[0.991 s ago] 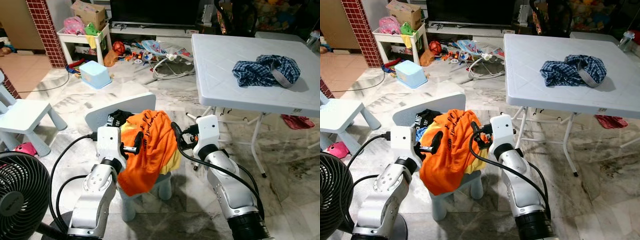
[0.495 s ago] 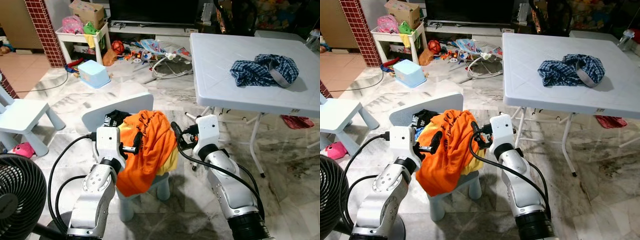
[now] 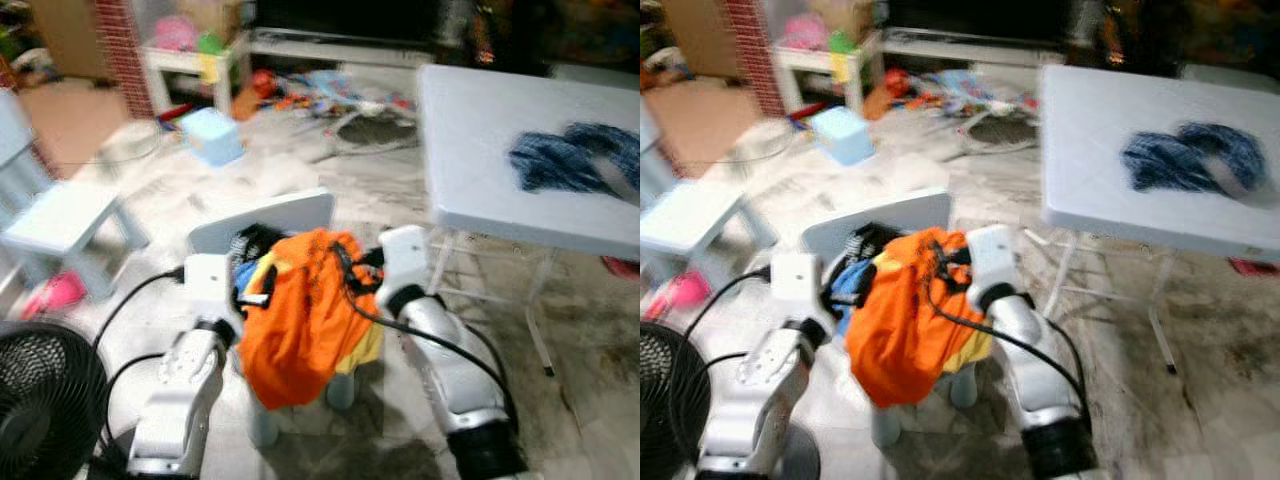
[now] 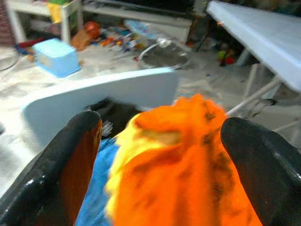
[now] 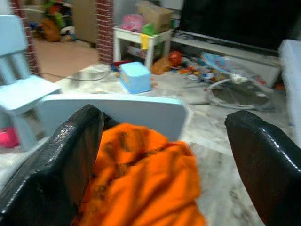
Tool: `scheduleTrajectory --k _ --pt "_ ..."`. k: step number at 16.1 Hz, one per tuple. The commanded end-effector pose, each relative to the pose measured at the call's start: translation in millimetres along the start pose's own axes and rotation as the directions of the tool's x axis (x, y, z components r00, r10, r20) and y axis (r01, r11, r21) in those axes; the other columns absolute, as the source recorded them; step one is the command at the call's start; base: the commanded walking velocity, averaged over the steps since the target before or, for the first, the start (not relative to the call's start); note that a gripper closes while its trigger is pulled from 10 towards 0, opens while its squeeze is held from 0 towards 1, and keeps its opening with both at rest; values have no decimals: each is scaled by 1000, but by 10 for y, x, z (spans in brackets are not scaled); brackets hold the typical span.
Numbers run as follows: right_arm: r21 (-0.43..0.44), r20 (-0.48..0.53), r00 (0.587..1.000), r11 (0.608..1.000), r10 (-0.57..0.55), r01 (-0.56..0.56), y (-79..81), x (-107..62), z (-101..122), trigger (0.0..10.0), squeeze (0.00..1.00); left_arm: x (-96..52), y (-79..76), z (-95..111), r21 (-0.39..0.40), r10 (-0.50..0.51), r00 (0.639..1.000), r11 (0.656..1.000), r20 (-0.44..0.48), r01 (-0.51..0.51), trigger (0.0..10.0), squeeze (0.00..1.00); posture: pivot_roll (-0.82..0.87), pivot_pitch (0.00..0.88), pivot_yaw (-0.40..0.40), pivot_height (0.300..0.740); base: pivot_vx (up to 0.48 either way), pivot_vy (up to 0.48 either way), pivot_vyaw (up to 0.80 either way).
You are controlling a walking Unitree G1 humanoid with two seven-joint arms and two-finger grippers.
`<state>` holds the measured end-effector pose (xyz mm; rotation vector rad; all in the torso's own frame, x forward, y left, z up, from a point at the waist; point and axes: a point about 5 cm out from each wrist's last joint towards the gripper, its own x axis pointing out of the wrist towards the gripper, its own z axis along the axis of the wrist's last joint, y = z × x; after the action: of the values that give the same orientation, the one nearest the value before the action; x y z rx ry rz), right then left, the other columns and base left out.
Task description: Hang hanger
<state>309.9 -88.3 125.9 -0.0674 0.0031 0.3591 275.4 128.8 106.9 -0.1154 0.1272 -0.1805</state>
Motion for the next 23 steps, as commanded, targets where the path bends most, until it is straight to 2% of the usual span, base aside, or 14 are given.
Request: scheduleTrajectory --k 1,5,8,16,23 --pt "-10 -7 1000 999 -31 31 -105 -30 -21 10000 0 19 -101 29 -5 -38 999 999 13 38 10000 0 -45 1 -54 740 307 262 0" --pt "-13 -7 1000 999 -29 29 -106 -36 -22 10000 0 24 -99 11 -6 -28 1000 1000 -2 28 10000 0 -46 0 -55 740 223 259 0" --pt "-19 -5 1000 999 -27 27 -113 -35 -20 10000 0 29 -52 -21 21 24 999 1000 -41 -23 10000 0 -44 0 -56 740 0 0 0" --pt "-30 -1 1000 999 -14 14 -97 -20 -10 10000 0 24 -85 -6 -2 -9 1000 1000 -27 9 10000 0 -44 0 -62 740 0 0 0" --pt "-30 -9 1000 999 -17 17 -99 -41 -32 10000 0 28 -88 -6 -15 -3 1000 1000 -28 2 10000 0 -50 6 -64 740 0 -290 0"
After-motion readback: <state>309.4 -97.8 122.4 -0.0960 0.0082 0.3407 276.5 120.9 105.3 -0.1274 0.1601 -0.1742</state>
